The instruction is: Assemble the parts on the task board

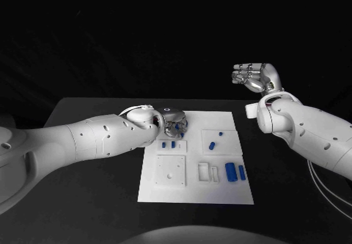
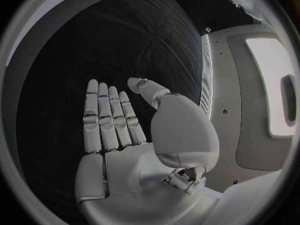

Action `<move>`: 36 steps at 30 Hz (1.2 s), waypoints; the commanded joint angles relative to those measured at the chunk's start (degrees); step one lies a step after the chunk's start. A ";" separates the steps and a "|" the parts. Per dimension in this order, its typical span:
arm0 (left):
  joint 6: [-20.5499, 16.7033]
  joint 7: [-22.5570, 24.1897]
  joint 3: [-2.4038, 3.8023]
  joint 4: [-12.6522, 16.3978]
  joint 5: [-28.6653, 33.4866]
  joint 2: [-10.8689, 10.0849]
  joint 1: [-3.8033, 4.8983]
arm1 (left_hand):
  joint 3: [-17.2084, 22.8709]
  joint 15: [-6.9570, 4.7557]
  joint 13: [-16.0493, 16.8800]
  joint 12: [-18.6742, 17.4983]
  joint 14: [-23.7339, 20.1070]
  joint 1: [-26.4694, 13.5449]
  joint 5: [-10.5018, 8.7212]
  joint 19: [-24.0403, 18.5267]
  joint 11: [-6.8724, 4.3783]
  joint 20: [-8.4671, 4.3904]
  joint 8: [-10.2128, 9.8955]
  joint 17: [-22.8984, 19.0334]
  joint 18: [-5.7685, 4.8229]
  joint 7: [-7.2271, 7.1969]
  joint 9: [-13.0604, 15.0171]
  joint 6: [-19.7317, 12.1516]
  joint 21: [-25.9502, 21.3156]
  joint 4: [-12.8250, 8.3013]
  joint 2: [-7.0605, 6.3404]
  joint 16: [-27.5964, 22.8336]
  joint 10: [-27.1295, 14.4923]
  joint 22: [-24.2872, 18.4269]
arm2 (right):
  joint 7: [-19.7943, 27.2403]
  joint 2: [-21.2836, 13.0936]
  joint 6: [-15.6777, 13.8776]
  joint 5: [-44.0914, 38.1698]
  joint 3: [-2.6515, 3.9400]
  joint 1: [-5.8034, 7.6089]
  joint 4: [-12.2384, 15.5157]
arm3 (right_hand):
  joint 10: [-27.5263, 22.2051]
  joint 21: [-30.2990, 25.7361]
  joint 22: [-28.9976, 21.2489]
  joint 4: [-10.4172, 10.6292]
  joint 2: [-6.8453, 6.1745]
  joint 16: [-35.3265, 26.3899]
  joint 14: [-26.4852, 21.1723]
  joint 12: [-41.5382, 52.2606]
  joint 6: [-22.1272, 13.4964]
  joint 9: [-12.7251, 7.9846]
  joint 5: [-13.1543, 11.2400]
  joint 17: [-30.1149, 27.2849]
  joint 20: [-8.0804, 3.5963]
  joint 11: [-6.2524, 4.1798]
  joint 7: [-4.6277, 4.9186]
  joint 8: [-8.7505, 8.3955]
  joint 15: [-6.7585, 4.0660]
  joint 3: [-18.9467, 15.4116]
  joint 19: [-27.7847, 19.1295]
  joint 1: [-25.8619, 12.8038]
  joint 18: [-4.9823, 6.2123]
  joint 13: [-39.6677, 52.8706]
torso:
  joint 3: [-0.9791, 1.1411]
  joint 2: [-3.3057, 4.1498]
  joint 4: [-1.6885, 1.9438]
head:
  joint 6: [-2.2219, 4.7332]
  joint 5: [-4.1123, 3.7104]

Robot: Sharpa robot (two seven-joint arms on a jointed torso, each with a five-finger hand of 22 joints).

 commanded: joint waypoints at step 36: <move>-1.16 -0.72 -0.03 0.05 -0.44 0.03 -0.56 | -2.29 -1.23 0.02 -0.04 4.30 0.07 0.51 2.06 -3.24 -1.11 -0.16 1.35 0.63 -0.77 0.07 9.84 2.50 -4.13 6.07 7.42 11.43 1.46 | 0.18 0.27 1.34 0.08 0.03 0.02 0.29 | 0.37 -0.24 -0.02 0.08 0.36 -0.30 0.53 -0.30 0.04 0.05 0.19 -0.07 -0.53 0.10 0.19 0.12 0.11 -0.04 0.46 -0.49 -0.09 -0.06 | -0.04 -0.06 0.09 | -0.12 0.24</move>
